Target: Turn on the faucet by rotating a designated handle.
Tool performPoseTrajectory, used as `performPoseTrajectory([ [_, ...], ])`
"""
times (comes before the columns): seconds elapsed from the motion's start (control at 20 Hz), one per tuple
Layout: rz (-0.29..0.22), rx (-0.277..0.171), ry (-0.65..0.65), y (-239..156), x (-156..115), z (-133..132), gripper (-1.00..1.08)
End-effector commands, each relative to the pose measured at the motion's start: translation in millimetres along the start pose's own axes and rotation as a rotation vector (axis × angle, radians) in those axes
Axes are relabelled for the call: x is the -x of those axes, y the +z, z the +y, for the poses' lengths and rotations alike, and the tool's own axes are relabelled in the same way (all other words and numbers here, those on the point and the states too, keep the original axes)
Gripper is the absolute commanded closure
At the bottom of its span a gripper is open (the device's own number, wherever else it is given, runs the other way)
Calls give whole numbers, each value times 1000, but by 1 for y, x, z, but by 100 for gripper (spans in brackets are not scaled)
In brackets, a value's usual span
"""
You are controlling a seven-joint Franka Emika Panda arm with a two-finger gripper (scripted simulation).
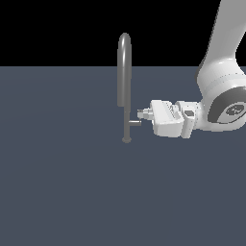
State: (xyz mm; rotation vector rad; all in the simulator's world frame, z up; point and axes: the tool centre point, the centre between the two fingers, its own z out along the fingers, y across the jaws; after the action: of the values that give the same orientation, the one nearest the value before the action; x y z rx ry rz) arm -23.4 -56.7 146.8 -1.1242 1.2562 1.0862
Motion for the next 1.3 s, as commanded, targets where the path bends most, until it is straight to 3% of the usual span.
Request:
performPoseTrajectory([
  [0.0,0,1,4,0,-6,4,108],
  [0.3,-4,5,26,0,-42,30,108],
  [0.35,-4,5,26,0,-42,30,108],
  [0.4,-7,6,-5,0,-24,18,108],
  [0.85,-4,5,26,0,-76,28,108],
  [0.9,-4,5,26,0,-76,28,108],
  [0.95,-11,10,-14,0,-52,17,108],
  [1.25,-8,8,7,0,-79,13,108],
])
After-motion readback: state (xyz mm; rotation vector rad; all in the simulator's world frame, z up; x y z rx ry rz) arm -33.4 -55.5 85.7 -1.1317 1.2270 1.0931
